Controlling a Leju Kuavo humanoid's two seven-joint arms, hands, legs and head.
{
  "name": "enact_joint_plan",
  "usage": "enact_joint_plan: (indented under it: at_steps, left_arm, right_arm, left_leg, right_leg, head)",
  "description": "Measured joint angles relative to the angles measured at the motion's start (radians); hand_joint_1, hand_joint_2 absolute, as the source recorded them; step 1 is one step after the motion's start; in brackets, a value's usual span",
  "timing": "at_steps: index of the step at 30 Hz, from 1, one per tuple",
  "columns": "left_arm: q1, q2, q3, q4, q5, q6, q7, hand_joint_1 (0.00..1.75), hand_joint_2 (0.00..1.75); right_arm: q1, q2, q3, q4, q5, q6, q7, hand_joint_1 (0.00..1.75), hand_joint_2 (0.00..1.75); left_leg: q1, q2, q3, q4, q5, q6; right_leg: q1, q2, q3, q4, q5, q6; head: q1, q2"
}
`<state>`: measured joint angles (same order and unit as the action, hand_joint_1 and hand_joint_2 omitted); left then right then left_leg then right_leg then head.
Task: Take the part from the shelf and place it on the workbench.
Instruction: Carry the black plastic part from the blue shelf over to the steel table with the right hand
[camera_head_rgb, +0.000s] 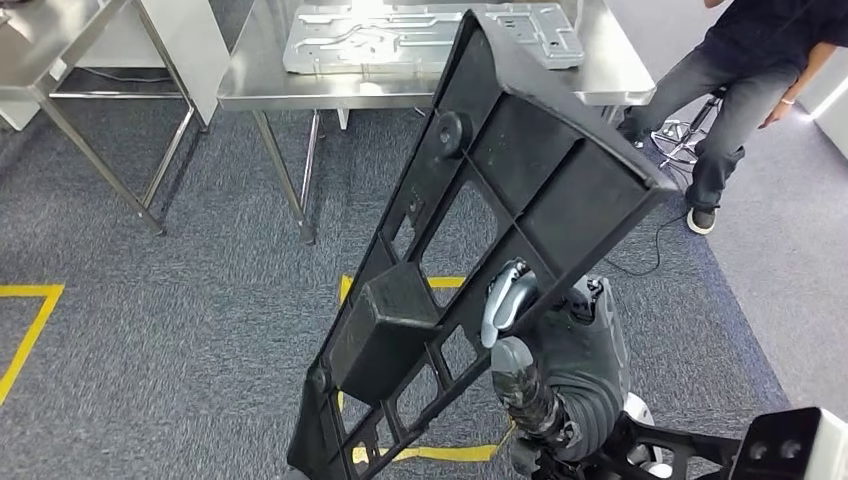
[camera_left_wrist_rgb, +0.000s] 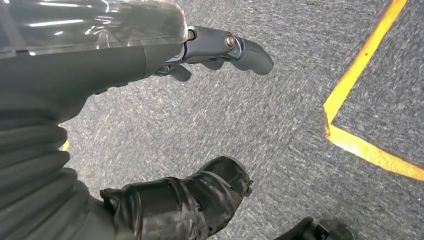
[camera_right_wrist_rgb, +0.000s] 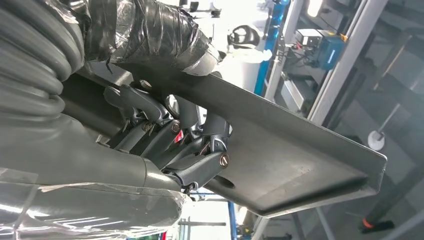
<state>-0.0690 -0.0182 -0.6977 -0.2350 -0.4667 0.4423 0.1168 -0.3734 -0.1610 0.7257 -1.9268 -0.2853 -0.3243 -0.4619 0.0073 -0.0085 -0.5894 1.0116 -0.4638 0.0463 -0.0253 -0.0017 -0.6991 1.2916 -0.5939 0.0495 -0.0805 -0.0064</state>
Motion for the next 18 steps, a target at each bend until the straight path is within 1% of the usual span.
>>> enact_joint_plan:
  at_steps: [1, 2, 3, 4, 5, 6, 7, 9, 10, 11, 12, 14, 15, 16, 17, 18]
  left_arm:
    - [0.001, 0.000, 0.000, 0.000, 0.002, 0.000, 0.000, 0.00, 1.75]
    - [0.002, 0.000, 0.000, 0.000, 0.004, 0.000, 0.000, 0.00, 1.75]
    - [0.002, 0.000, 0.000, 0.000, 0.005, 0.001, 0.000, 0.00, 1.75]
    - [0.002, 0.000, 0.000, 0.000, 0.006, 0.001, 0.000, 0.00, 1.75]
    - [0.001, 0.000, 0.000, 0.000, 0.006, 0.001, 0.000, 0.00, 1.75]
    - [0.000, 0.000, 0.000, 0.000, 0.007, 0.001, 0.000, 0.00, 1.75]
    - [0.000, 0.000, 0.000, 0.001, 0.008, 0.002, 0.000, 0.00, 1.75]
    - [0.000, 0.000, 0.000, 0.001, 0.010, 0.003, 0.000, 0.00, 1.75]
    - [-0.001, 0.000, 0.000, 0.001, 0.011, 0.003, 0.000, 0.00, 1.75]
    - [-0.002, 0.000, 0.000, 0.001, 0.012, 0.004, 0.000, 0.00, 1.75]
    - [-0.002, 0.000, 0.000, 0.001, 0.012, 0.004, 0.000, 0.00, 1.75]
    - [-0.001, 0.000, 0.000, 0.001, 0.013, 0.004, 0.000, 0.00, 1.75]
    - [0.000, 0.000, 0.000, 0.001, 0.014, 0.004, 0.000, 0.00, 1.75]
    - [0.002, 0.000, 0.000, 0.001, 0.014, 0.004, 0.000, 0.00, 1.75]
    - [0.003, 0.000, 0.000, 0.001, 0.015, 0.005, 0.000, 0.00, 1.75]
    - [0.003, 0.000, 0.000, 0.001, 0.015, 0.005, 0.000, 0.00, 1.75]
  right_arm:
    - [0.001, 0.000, 0.000, 0.000, 0.000, 0.000, 0.000, 1.73, 1.75]
    - [0.002, 0.000, 0.000, 0.000, -0.001, 0.000, 0.000, 1.73, 1.75]
    - [0.002, 0.000, 0.000, 0.000, -0.001, 0.000, 0.000, 1.73, 1.75]
    - [0.002, 0.000, 0.000, 0.000, -0.002, 0.000, -0.001, 1.73, 1.75]
    - [0.002, 0.000, 0.000, 0.000, -0.003, -0.001, -0.002, 1.73, 1.75]
    - [0.004, 0.000, 0.000, 0.000, -0.003, -0.001, -0.003, 1.73, 1.75]
    - [0.004, 0.000, 0.000, 0.000, -0.004, -0.002, -0.004, 1.73, 1.75]
    - [0.005, 0.000, -0.001, 0.000, -0.005, -0.003, -0.006, 1.73, 1.75]
    - [0.005, 0.001, -0.002, 0.000, -0.005, -0.003, -0.008, 1.73, 1.75]
    - [0.004, 0.002, -0.003, 0.000, -0.005, -0.003, -0.011, 1.73, 1.75]
    - [0.004, 0.003, -0.005, 0.000, -0.006, -0.003, -0.013, 1.73, 1.75]
    - [0.004, 0.005, -0.006, 0.000, -0.006, -0.003, -0.015, 1.73, 1.75]
    - [0.005, 0.005, -0.006, 0.000, -0.007, -0.003, -0.015, 1.73, 1.75]
    - [0.005, 0.005, -0.006, 0.000, -0.007, -0.003, -0.015, 1.73, 1.75]
    - [0.005, 0.005, -0.006, 0.000, -0.007, -0.003, -0.015, 1.73, 1.75]
    - [0.005, 0.006, -0.006, 0.000, -0.007, -0.003, -0.015, 1.73, 1.75]
  left_leg:
    - [0.000, -0.001, 0.005, 0.001, -0.005, 0.000]
    - [0.000, -0.003, 0.013, 0.003, -0.012, -0.002]
    - [0.001, -0.005, 0.019, 0.006, -0.019, -0.006]
    - [0.001, -0.006, 0.025, 0.009, -0.026, -0.010]
    - [0.000, -0.007, 0.027, 0.013, -0.032, -0.016]
    - [-0.001, -0.008, 0.027, 0.015, -0.039, -0.022]
    - [-0.003, -0.008, 0.029, 0.019, -0.042, -0.029]
    - [-0.002, -0.006, 0.035, 0.028, -0.051, -0.039]
    - [0.000, -0.004, 0.031, 0.046, -0.056, -0.043]
    - [0.002, -0.002, 0.015, 0.079, -0.068, -0.048]
    - [0.003, 0.000, -0.015, 0.130, -0.084, -0.053]
    - [0.004, 0.001, -0.095, 0.252, -0.123, -0.060]
    - [0.004, 0.001, -0.129, 0.288, -0.129, -0.061]
    - [0.004, 0.002, -0.147, 0.292, -0.116, -0.061]
    - [0.004, 0.002, -0.147, 0.260, -0.084, -0.060]
    - [0.004, 0.002, -0.131, 0.198, -0.035, -0.056]
  right_leg:
    - [-0.001, 0.000, -0.009, -0.006, 0.019, 0.000]
    - [-0.002, 0.000, 0.000, -0.051, 0.059, 0.000]
    - [-0.003, 0.000, 0.020, -0.116, 0.105, -0.001]
    - [-0.002, 0.000, 0.038, -0.175, 0.130, -0.002]
    - [0.000, 0.000, 0.052, -0.218, 0.141, -0.006]
    - [0.002, 0.000, 0.058, -0.237, 0.141, -0.012]
    - [0.004, 0.000, 0.061, -0.240, 0.131, -0.018]
    - [0.002, 0.000, 0.076, -0.243, 0.137, -0.033]
    - [0.001, -0.001, 0.085, -0.245, 0.133, -0.039]
    - [0.000, -0.001, 0.094, -0.247, 0.130, -0.045]
    - [0.000, -0.002, 0.101, -0.248, 0.126, -0.050]
    - [0.000, -0.002, 0.110, -0.248, 0.116, -0.055]
    - [0.000, -0.001, 0.117, -0.248, 0.110, -0.055]
    - [0.000, 0.000, 0.125, -0.248, 0.103, -0.055]
    - [0.000, 0.001, 0.136, -0.248, 0.096, -0.054]
    - [0.000, 0.002, 0.148, -0.248, 0.087, -0.052]
  head:
    - [0.000, 0.000]
    - [0.000, 0.000]
    - [0.001, 0.000]
    - [0.002, 0.000]
    - [0.003, 0.000]
    - [0.004, 0.000]
    - [0.005, 0.000]
    - [0.005, 0.000]
    - [0.004, 0.000]
    - [0.004, 0.000]
    - [0.003, 0.000]
    - [0.001, 0.000]
    - [0.001, 0.000]
    - [0.001, 0.000]
    - [0.001, 0.000]
    - [0.001, 0.000]
